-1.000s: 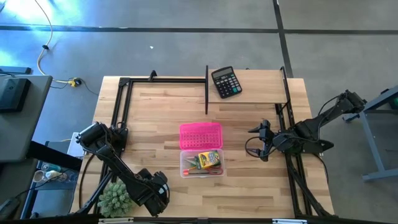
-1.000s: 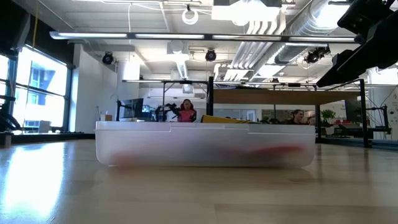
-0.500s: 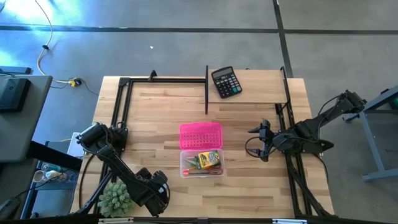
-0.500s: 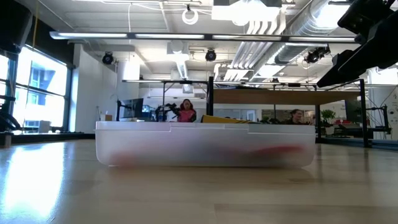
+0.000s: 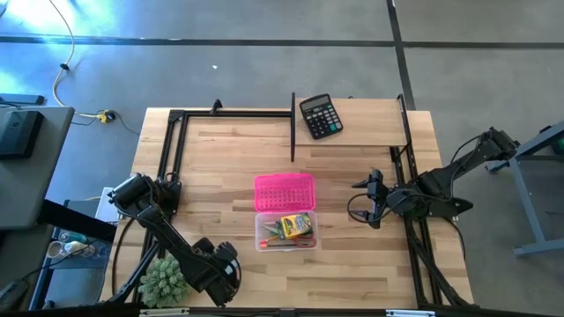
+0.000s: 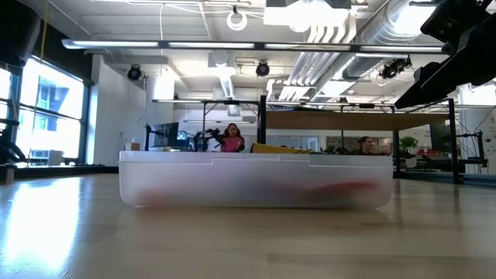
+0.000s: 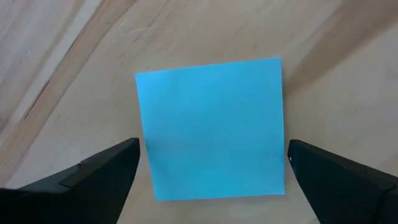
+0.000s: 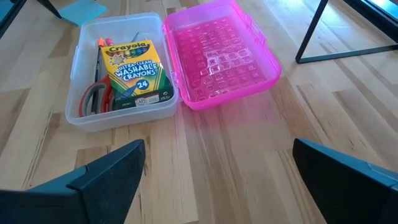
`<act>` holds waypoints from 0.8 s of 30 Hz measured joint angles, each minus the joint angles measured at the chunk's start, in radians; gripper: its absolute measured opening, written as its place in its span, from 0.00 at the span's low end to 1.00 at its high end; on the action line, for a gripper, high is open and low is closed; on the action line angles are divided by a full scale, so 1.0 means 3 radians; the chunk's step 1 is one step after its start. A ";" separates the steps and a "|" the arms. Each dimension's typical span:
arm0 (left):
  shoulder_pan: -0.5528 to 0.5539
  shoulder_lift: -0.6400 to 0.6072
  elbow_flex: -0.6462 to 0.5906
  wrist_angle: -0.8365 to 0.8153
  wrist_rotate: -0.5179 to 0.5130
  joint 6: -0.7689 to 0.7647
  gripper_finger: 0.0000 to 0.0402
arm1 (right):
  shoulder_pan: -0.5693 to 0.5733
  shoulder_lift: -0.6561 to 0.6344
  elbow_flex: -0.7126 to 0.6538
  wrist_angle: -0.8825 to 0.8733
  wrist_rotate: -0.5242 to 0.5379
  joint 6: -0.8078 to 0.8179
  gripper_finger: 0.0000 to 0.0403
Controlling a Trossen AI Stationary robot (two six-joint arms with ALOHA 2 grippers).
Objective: Pack school essentials
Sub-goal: Put the blue sticky notes into the supply box
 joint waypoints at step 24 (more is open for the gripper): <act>0.0041 0.0094 -0.0022 0.0080 0.0077 0.0155 1.00 | 0.0000 0.0000 0.0001 0.0000 0.0001 0.0000 0.99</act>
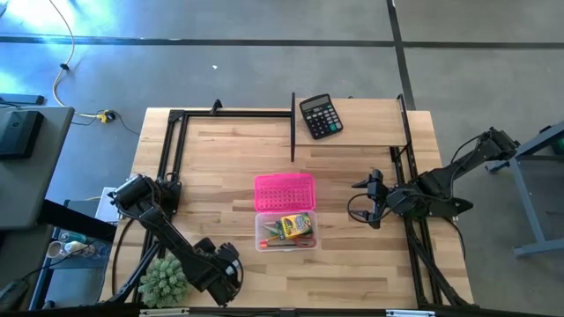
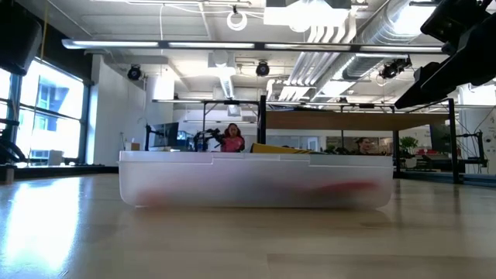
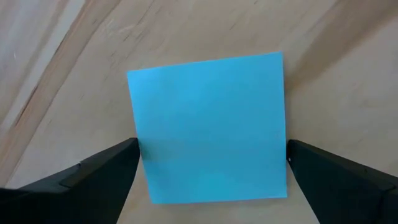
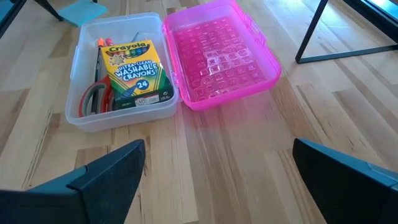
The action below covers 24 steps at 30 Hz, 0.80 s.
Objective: Pack school essentials
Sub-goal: Put the blue sticky notes into the supply box
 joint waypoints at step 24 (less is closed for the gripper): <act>0.0010 0.0028 0.0089 -0.0053 -0.0076 0.0162 0.80 | -0.0001 0.0000 -0.0001 0.0000 0.0001 0.0000 0.99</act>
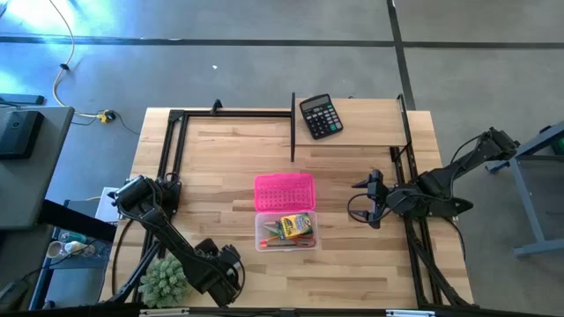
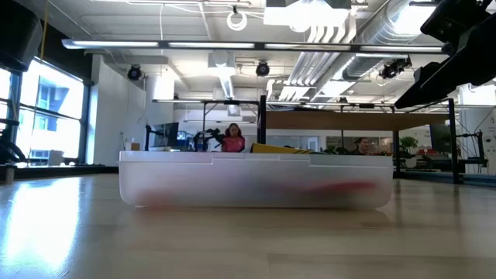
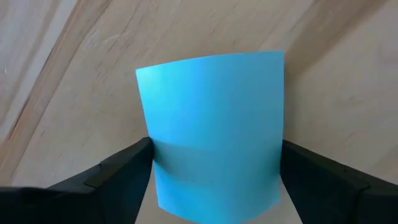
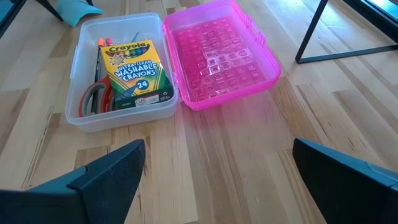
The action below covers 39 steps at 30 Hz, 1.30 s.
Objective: Pack school essentials
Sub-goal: Put the blue sticky notes into the supply box
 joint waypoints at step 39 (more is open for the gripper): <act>0.0620 -0.0539 0.0000 0.0088 -0.0757 0.1652 0.78 | 0.0001 0.0000 0.0000 0.0000 0.0000 0.0000 0.99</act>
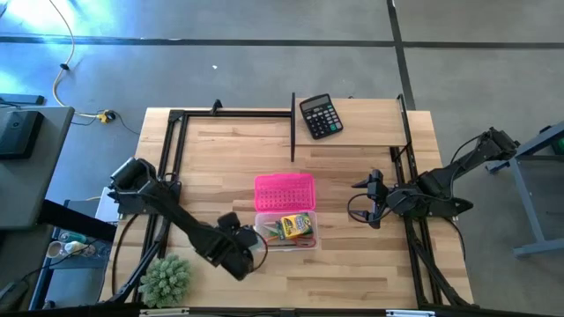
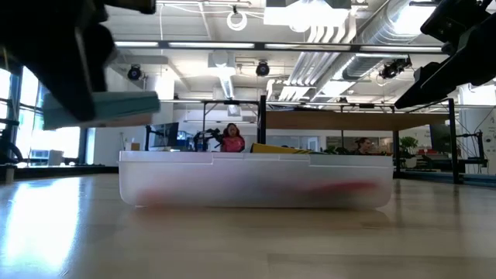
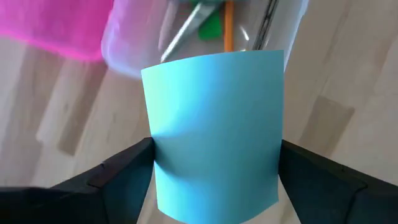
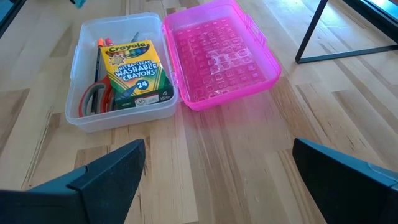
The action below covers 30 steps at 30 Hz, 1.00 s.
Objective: Pack school essentials
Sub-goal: Put the blue sticky notes into the supply box
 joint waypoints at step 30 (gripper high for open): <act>0.0803 0.0105 0.0005 0.0718 0.0481 0.1573 0.78 | -0.0001 -0.0001 0.0000 0.0001 0.0000 0.0000 0.99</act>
